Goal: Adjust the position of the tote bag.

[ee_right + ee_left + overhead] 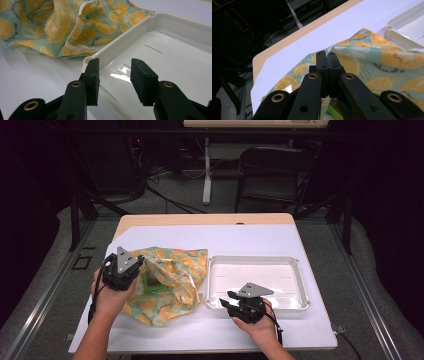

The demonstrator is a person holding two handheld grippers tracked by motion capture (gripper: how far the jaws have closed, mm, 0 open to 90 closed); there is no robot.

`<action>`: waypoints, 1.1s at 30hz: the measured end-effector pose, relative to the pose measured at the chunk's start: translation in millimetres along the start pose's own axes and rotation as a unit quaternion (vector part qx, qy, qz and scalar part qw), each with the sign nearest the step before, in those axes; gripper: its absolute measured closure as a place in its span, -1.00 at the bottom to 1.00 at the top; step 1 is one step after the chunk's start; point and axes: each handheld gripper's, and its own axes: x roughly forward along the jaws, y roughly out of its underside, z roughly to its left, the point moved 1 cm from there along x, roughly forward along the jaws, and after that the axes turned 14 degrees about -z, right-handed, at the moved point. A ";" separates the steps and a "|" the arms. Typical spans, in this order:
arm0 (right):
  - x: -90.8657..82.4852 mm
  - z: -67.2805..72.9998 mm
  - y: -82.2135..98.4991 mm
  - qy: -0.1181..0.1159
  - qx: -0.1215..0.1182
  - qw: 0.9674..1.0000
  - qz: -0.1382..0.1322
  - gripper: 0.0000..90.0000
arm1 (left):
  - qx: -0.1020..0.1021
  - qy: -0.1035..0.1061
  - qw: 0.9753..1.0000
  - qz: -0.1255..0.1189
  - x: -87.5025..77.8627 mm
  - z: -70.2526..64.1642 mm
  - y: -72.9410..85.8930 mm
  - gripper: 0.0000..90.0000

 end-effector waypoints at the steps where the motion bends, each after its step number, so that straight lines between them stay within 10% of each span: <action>1: 0.0 0.0 0.0 0.000 0.000 1.000 0.000 0.31 | 0.000 0.000 1.000 0.000 0.0 0.0 0.0 1.00; 17: 7.8 26.0 -31.8 -0.009 -0.046 0.999 -0.006 0.29 | -0.042 0.018 0.998 -0.048 11.1 13.4 -12.7 1.00; 33: 84.5 60.0 -96.6 -0.059 -0.059 0.997 -0.001 0.30 | -0.061 0.025 0.996 -0.063 11.3 17.1 -12.8 1.00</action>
